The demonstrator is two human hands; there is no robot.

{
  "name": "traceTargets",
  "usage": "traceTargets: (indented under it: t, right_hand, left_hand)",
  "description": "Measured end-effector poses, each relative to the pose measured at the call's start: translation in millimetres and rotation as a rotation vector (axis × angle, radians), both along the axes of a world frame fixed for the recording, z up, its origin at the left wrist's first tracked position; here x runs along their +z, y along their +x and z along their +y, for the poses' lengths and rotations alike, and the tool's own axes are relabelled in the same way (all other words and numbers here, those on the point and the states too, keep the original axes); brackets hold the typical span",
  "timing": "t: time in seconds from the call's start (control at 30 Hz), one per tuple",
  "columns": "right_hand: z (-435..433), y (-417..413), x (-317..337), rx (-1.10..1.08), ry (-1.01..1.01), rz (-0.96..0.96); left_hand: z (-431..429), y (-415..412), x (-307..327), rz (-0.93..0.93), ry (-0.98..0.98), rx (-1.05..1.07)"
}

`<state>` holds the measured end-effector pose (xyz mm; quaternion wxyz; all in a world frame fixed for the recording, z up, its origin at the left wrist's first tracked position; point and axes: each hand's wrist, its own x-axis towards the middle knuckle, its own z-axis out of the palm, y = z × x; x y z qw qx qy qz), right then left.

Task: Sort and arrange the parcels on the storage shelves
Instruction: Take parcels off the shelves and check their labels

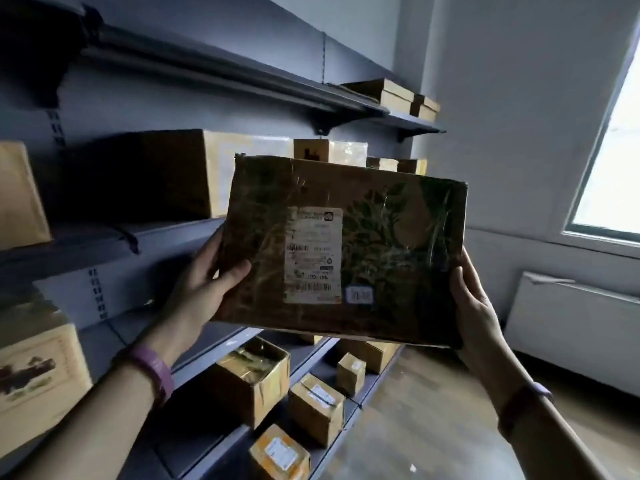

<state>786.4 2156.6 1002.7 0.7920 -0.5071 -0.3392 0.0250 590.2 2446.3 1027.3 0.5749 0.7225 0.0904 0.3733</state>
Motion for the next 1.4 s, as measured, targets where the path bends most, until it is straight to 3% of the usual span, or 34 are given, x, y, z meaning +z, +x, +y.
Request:
traceTargets:
  t: [0.37,0.77,1.4]
  right_hand:
    - [-41.7,153.4,-44.9,-0.290,-0.028,0.087]
    - [-75.0,323.4,-64.8,-0.563,0.069,0.201]
    - [-148.4,677.2,-73.3,-0.551,0.001,0.206]
  left_hand:
    - [2.5,247.6,-42.2,0.054,-0.101,-0.356]
    - [-22.0,519.1,-59.4,0.091,-0.167,-0.664]
    - [-96.2,857.9,-62.5,0.082,-0.125,-0.599]
